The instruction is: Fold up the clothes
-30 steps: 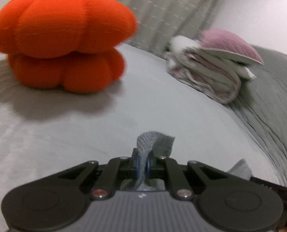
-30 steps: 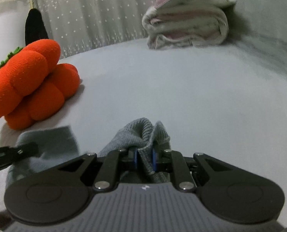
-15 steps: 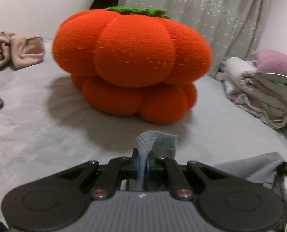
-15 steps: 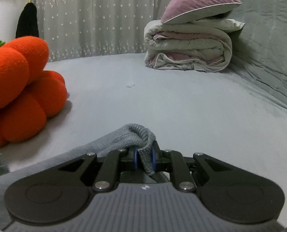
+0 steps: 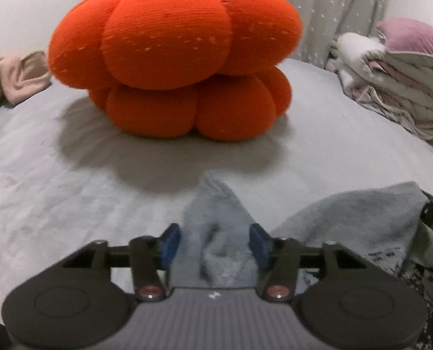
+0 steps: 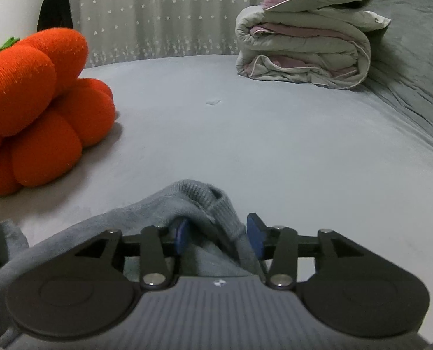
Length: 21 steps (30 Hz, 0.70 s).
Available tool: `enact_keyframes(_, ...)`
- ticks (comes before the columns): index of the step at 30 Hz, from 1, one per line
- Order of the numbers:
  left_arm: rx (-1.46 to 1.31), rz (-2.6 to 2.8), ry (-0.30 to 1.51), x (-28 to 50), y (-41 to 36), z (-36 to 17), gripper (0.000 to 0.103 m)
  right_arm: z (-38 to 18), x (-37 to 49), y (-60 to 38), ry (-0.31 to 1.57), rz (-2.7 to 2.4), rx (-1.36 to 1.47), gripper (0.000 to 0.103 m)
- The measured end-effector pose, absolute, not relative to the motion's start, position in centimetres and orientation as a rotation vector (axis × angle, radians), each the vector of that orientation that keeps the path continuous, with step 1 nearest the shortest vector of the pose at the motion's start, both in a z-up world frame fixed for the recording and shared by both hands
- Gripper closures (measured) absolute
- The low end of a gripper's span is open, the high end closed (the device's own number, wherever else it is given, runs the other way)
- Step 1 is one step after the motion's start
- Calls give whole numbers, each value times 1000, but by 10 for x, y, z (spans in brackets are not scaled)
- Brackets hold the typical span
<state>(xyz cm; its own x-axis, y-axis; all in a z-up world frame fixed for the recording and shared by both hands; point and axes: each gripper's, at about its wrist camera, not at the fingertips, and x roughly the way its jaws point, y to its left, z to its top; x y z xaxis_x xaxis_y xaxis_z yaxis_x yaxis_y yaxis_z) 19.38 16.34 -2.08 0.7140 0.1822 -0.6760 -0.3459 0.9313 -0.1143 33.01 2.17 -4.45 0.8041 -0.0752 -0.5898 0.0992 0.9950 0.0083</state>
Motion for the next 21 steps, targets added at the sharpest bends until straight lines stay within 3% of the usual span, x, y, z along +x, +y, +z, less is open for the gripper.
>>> enact_keyframes(6, -272, 257, 748, 191, 161, -15, 35, -30, 301, 15, 636, -109, 59, 48)
enact_keyframes(10, -227, 245, 757, 188, 155, -12, 32, -21, 275, 9, 630, -110, 82, 42)
enact_keyframes(21, -254, 198, 771, 165, 151, 5, 24, -13, 207, -14, 652, -116, 123, 40)
